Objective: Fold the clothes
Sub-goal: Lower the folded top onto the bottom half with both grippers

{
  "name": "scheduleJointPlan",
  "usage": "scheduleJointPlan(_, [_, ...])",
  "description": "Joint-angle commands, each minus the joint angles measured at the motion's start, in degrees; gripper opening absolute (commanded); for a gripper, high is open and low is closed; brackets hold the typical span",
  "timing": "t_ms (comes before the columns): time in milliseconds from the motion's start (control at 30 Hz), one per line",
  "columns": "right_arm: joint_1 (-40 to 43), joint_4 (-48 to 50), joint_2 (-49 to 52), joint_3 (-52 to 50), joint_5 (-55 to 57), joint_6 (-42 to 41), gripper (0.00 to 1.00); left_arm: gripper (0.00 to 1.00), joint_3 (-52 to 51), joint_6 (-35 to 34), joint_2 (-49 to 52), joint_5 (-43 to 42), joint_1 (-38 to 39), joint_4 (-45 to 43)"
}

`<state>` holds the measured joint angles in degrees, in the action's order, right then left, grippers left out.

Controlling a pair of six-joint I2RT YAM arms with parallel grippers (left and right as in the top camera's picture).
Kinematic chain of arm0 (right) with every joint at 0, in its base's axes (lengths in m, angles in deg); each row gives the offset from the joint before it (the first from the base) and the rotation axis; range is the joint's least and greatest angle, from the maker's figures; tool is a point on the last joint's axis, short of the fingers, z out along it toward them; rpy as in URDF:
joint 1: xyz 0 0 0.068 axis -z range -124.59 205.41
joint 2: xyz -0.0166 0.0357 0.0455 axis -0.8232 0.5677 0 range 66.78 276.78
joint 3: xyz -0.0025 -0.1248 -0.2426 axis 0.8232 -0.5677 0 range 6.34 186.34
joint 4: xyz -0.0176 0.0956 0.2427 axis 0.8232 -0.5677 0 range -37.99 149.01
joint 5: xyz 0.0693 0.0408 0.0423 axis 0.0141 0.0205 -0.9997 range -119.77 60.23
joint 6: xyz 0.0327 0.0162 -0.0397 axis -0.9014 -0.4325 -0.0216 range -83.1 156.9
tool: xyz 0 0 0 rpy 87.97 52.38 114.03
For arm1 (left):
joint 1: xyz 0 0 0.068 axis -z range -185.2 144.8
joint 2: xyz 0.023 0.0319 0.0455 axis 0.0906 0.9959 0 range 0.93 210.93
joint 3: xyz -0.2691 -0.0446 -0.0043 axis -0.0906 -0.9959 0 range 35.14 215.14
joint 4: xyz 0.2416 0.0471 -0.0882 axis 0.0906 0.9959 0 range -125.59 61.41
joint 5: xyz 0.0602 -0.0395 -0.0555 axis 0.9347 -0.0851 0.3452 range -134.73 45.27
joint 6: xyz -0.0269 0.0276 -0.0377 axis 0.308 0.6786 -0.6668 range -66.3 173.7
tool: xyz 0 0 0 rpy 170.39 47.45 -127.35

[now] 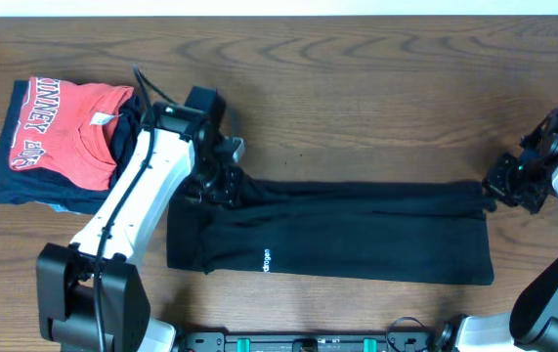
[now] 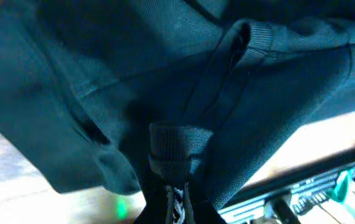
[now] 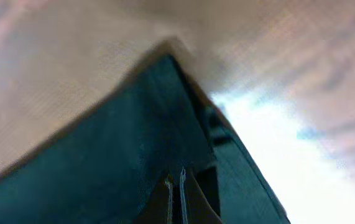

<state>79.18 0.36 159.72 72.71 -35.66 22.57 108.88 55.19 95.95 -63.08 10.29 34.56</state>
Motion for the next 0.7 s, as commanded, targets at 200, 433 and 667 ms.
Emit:
scheduleJointPlan(200, [0.3, -4.9, 0.3, 0.2, 10.4, -3.0, 0.01, 0.06, -6.2, -0.3, -1.0, -2.1, -0.1, 1.3])
scheduleJointPlan(433, [0.3, -8.5, 0.3, 0.2, 12.6, -2.8, 0.07, 0.06, -7.4, -0.3, -1.0, -2.8, -0.1, 1.6])
scheduleJointPlan(667, [0.3, -8.4, 0.3, 0.2, 12.9, -2.2, 0.49, 0.67, -7.4, -0.3, -1.0, -6.6, -0.1, 4.7])
